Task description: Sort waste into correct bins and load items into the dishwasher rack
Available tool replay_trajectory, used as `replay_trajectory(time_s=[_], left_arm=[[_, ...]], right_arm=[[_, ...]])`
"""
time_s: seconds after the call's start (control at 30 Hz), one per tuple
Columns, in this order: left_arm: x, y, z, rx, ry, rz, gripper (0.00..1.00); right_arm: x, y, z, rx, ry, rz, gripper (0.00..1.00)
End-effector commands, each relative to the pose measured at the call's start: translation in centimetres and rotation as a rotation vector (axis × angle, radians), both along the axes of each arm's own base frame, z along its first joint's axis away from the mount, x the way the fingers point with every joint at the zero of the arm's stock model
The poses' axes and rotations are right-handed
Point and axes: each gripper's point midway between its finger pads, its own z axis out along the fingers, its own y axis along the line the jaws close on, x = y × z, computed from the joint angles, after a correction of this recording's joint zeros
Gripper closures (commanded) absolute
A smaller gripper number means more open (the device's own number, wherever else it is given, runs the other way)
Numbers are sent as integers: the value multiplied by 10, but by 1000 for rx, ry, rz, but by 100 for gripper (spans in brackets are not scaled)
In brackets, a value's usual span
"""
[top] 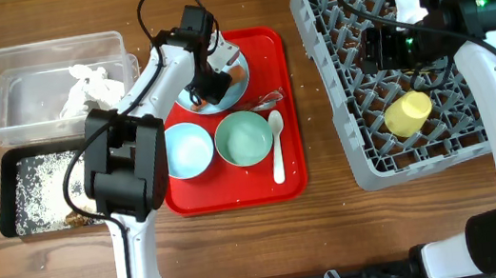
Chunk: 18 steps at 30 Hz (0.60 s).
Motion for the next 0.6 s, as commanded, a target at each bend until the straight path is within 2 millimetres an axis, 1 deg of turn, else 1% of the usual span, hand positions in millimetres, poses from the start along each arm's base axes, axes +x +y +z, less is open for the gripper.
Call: replay_trajectory(time_s=[0.0,0.03,0.07,0.1,0.17,0.23,0.27,0.3,0.33,0.4,0.43,0.47,0.5,0.57], left_arm=[[-12,1,-17,-27,80,136,80],[-10,0,-17,-32,74,157,86],[-7,1,-15,-31,63,178,89],[-4,0,-12,-34,54,182,91],[8,2,5,-29,8,238,93],[21,5,36,-32,-58,293,94],[28,4,70,-55,-106,318,95],[29,5,89,-72,-127,341,95],[28,8,114,-91,-149,380,96],[15,19,166,-142,-193,467,96],[9,24,183,-157,-206,496,96],[-5,38,211,-177,-226,543,96],[-13,44,222,-180,-232,563,96],[-40,75,248,-159,-235,653,96]], right_arm=[[-1,-3,0,-23,-6,13,12],[-1,-3,0,-23,-5,13,12],[-1,-3,0,-23,-5,13,12],[-1,-3,0,-23,-6,13,12],[-1,-3,0,-24,-6,13,12],[-1,-3,0,-24,-6,13,12],[-1,-3,0,-25,-7,16,12],[-1,-3,0,-27,-8,20,12],[-1,-3,0,-28,-8,22,12],[-1,-3,0,-30,-10,30,12],[-1,-3,0,-31,-10,31,12],[-1,-3,0,-32,-10,35,11],[-1,-3,0,-32,-10,35,12],[-1,-3,0,-32,-10,37,12]])
